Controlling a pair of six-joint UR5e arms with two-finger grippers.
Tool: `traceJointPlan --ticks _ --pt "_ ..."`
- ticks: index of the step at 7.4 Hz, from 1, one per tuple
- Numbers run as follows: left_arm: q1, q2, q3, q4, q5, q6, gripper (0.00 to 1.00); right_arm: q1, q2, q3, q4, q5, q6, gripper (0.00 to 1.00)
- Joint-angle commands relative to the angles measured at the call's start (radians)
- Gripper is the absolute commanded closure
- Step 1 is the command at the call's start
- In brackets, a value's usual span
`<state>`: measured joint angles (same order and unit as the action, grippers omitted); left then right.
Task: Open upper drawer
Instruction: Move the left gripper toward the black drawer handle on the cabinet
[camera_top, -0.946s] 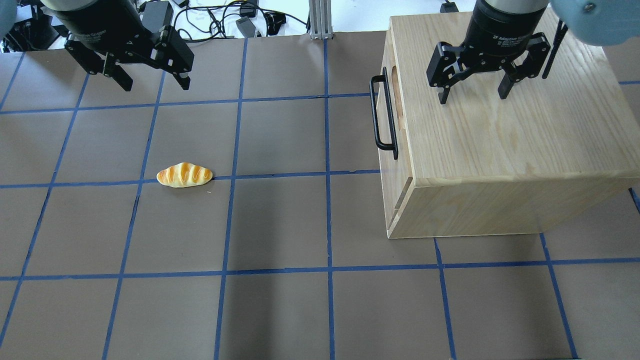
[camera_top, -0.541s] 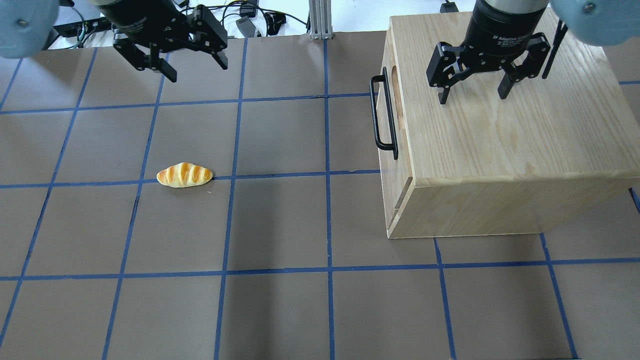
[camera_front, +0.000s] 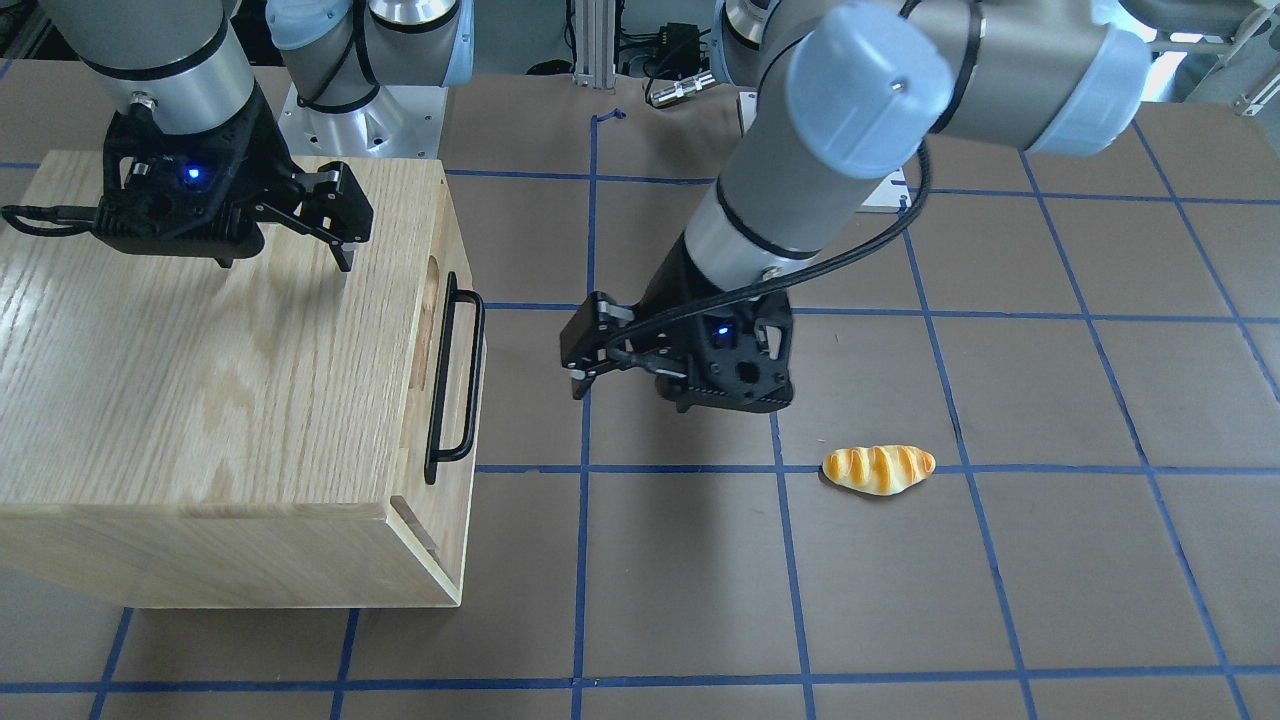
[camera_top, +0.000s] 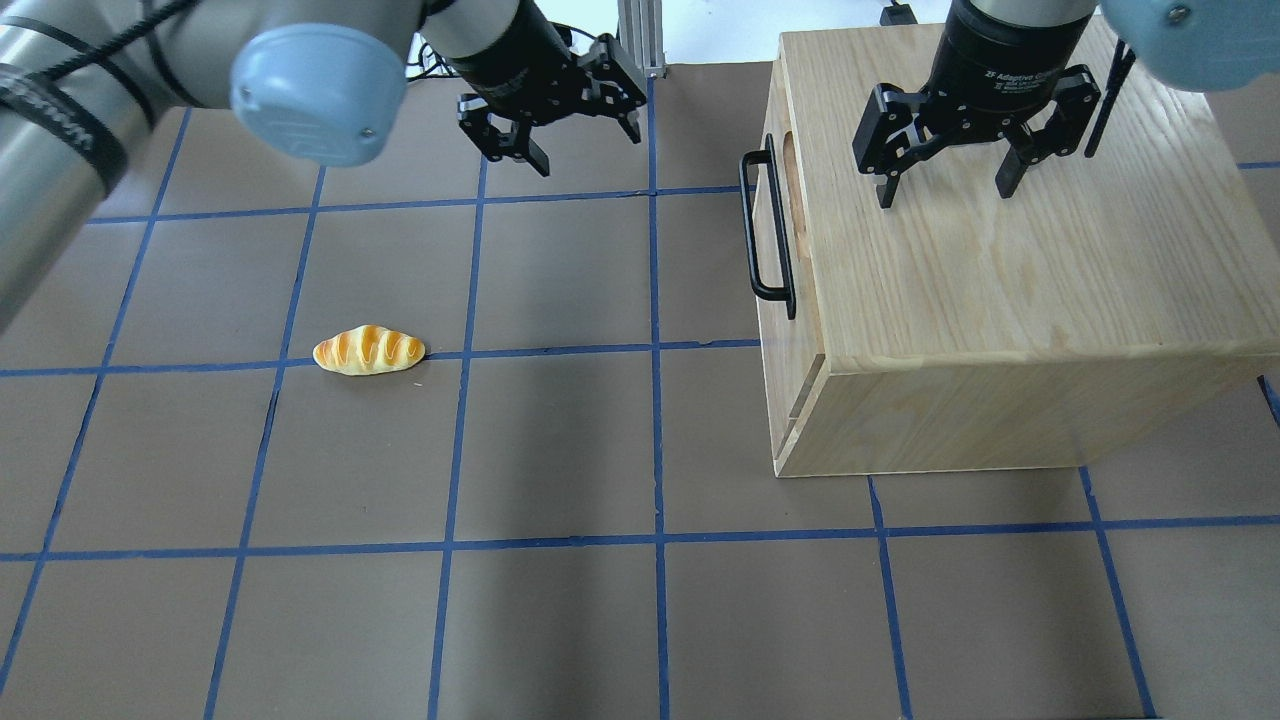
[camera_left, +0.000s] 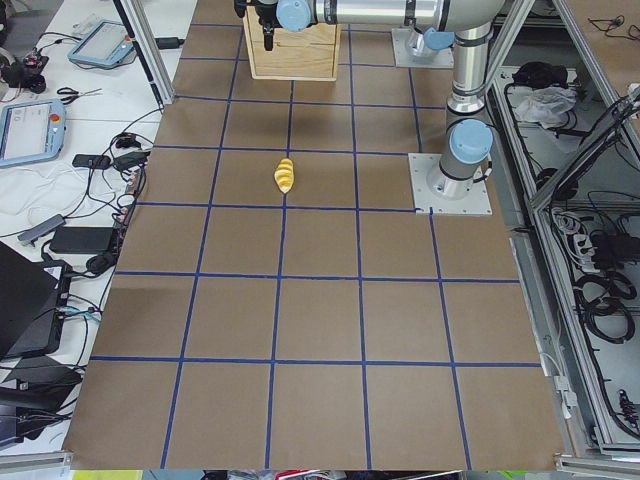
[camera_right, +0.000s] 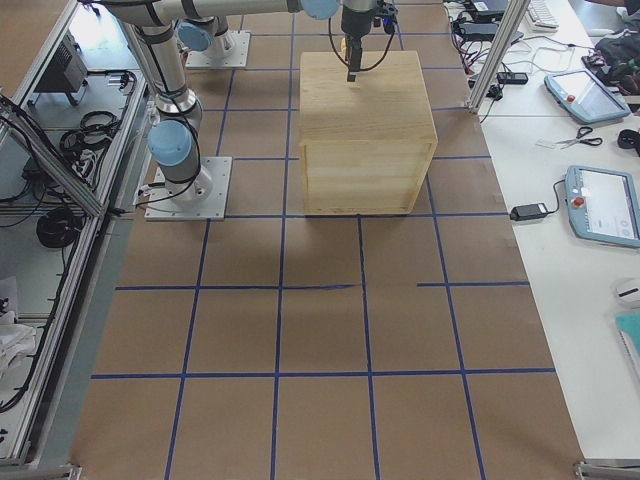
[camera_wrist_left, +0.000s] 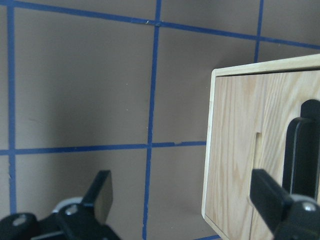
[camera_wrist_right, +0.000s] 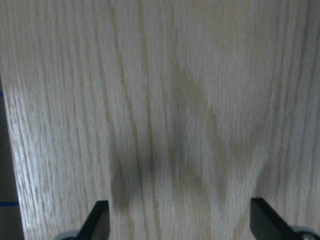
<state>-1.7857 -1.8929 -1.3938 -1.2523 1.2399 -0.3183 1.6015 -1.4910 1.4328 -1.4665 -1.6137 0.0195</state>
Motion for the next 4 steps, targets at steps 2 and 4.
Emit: traceJointPlan --ticks 2,4 --pt "-0.09 -0.066 -0.002 0.102 -0.075 -0.156 0.0 0.0 0.0 0.0 0.0 0.0 0.0 0.0" --pt "-0.107 -0.058 -0.042 0.103 -0.105 -0.2 0.0 0.0 0.0 0.001 0.0 0.0 0.0 0.0"
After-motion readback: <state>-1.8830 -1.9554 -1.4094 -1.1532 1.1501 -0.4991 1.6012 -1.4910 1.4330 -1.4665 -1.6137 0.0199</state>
